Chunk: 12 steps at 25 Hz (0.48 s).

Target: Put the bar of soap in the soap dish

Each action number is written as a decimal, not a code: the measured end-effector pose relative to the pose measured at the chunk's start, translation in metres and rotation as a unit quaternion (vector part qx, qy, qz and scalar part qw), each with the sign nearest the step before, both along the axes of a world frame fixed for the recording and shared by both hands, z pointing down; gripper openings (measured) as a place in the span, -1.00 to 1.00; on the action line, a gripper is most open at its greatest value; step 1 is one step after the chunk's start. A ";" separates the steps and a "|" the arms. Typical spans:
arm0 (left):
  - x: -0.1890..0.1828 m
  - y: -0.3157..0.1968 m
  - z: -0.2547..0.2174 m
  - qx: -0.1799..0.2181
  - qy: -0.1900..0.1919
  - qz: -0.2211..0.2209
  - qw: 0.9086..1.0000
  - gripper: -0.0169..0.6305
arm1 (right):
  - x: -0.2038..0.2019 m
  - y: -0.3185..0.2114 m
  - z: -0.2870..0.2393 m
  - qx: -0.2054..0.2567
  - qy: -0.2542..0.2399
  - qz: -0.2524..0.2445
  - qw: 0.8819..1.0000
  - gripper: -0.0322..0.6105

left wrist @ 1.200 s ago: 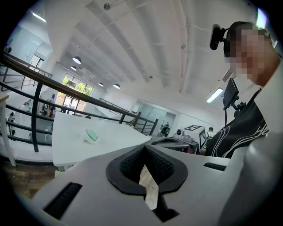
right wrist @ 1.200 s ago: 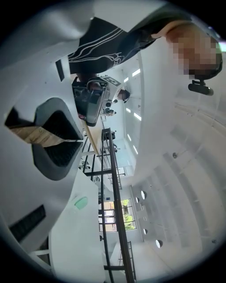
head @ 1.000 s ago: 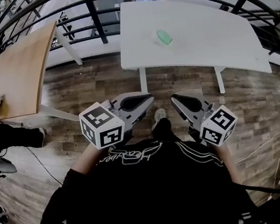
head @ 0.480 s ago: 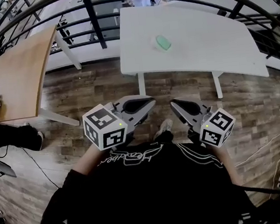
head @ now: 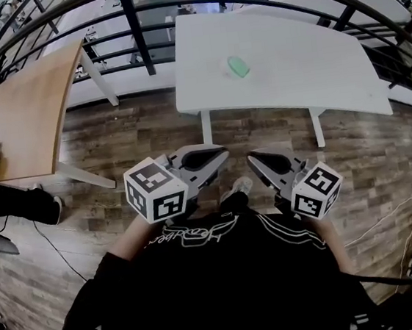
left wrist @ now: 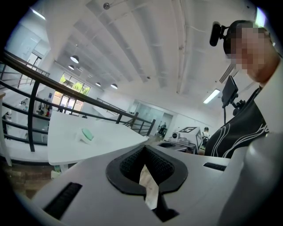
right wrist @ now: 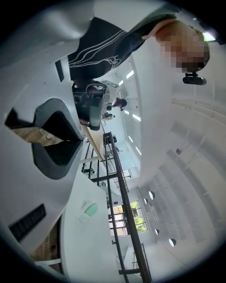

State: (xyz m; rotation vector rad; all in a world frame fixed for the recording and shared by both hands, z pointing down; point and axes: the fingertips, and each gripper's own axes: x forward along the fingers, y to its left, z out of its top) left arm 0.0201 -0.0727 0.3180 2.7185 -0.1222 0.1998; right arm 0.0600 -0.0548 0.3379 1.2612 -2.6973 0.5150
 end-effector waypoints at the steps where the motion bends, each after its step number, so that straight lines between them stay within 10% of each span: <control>1: -0.001 0.001 0.001 0.000 0.001 -0.001 1.000 -0.92 | -0.001 0.002 0.001 -0.001 0.000 0.000 1.000 -0.85; 12: -0.014 0.015 0.001 0.002 0.004 -0.008 1.000 -0.92 | -0.017 0.014 0.001 -0.001 -0.001 -0.011 1.000 -0.85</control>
